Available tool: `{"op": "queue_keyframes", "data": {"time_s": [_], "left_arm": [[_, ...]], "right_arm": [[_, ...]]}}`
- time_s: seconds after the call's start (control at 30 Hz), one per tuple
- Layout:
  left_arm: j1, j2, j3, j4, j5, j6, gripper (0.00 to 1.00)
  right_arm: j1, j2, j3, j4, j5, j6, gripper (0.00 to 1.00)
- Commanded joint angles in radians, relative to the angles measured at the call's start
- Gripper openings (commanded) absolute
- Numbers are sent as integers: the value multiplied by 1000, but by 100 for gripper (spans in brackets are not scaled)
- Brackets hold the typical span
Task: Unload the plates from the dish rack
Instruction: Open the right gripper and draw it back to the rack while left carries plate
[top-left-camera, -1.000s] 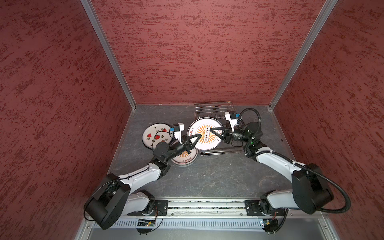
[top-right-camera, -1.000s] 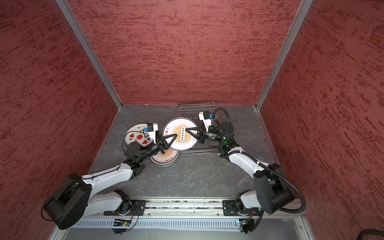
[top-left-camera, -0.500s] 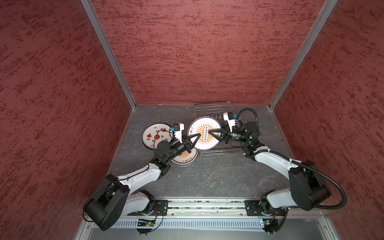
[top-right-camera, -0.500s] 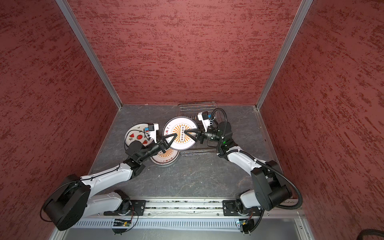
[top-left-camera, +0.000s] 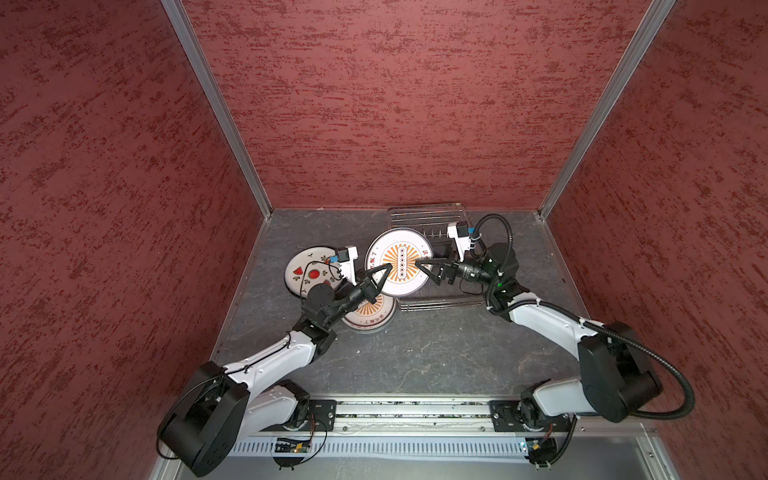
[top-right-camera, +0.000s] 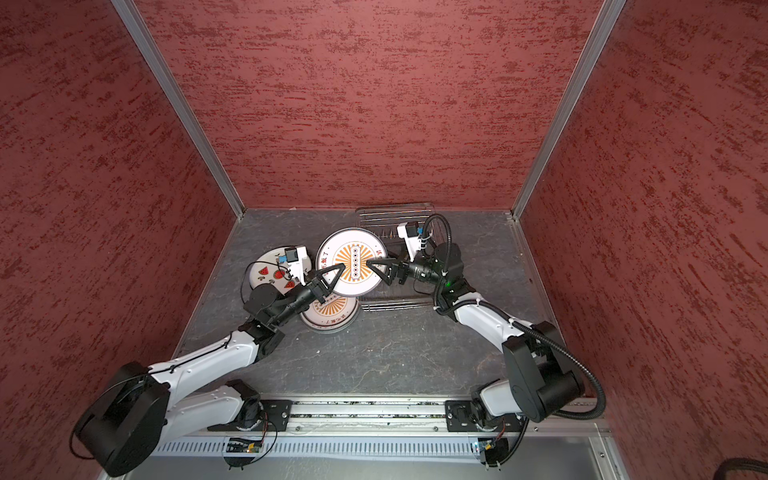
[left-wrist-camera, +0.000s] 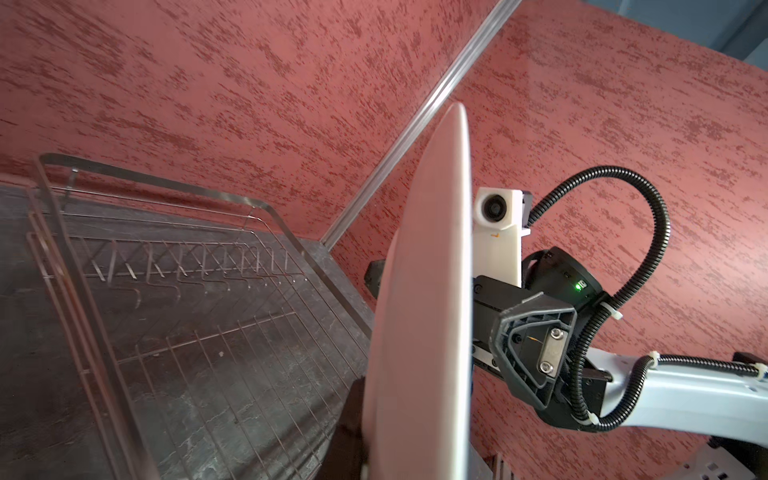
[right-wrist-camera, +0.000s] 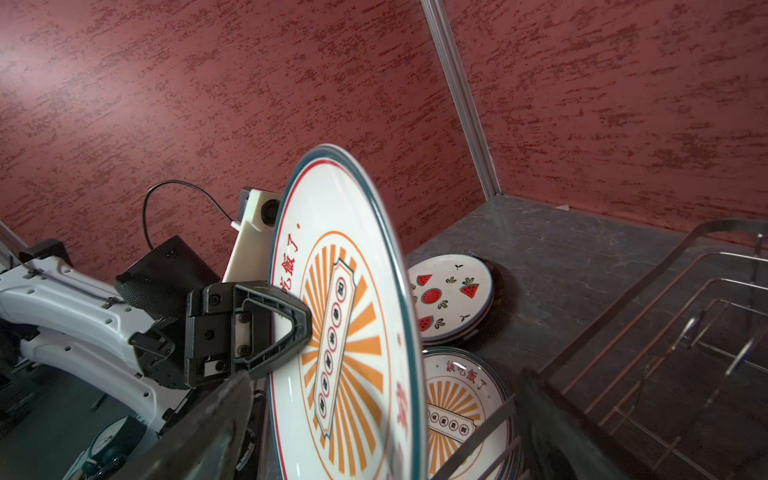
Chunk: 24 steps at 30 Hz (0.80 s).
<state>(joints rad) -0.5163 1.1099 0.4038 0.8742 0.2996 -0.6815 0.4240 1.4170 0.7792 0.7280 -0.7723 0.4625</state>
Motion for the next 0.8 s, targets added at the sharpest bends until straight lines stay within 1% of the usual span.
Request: {"op": "queue_keyframes", "data": {"time_s": [0.0, 0.07, 0.13, 0.27, 0.33, 0.47, 0.63, 0.73, 0.77], "left_arm": [[40, -77, -26, -43, -85, -57, 3], [64, -126, -36, -116, -112, -83, 3], [95, -182, -53, -185, -134, -123, 4], [156, -290, -91, -312, -169, -220, 4], [166, -350, -116, -361, -194, -243, 4], [173, -456, -107, -590, -252, -262, 5], [191, -477, -99, -723, -237, -324, 7], [196, -460, -115, -717, -226, -353, 7], [195, -449, -127, -701, -227, -368, 7]], "right_arm": [[5, -49, -4, -6, 149, -23, 99], [5, -61, -20, 1, 194, -37, 99], [6, -63, -22, -8, 214, -53, 99], [9, -41, -5, -19, 186, -69, 99], [19, -27, 4, -31, 208, -77, 99], [45, 1, 43, -102, 255, -125, 99], [82, 29, 83, -149, 274, -172, 99], [97, 31, 97, -167, 282, -185, 99], [102, 56, 104, -175, 284, -190, 99]]}}
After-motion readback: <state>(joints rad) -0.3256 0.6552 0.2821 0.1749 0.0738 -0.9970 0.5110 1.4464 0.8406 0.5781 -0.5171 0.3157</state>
